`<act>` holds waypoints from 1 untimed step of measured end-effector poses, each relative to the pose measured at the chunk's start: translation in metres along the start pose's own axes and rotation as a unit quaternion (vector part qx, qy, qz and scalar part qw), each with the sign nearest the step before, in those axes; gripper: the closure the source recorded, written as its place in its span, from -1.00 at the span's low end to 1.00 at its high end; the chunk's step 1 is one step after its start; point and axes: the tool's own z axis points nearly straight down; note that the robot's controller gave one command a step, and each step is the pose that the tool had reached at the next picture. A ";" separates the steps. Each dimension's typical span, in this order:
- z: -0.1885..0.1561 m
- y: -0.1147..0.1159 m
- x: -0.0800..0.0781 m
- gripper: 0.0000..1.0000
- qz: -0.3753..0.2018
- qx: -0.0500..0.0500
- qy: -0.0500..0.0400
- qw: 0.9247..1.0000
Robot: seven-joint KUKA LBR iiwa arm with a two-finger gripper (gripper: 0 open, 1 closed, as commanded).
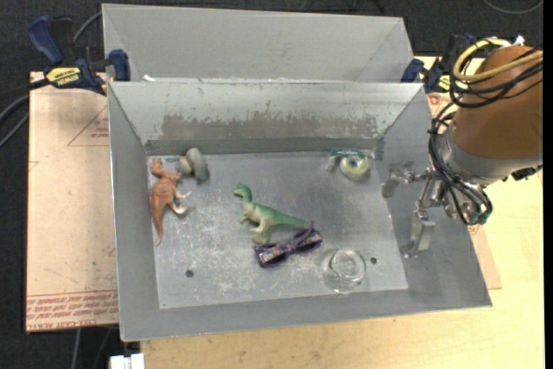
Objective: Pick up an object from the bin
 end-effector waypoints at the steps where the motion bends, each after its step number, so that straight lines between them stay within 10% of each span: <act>1: -0.004 0.001 -0.002 -1.00 -0.002 0.001 -0.004 1.000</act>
Offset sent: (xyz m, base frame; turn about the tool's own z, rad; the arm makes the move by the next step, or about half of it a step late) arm -0.0214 0.0692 -0.1226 -0.3594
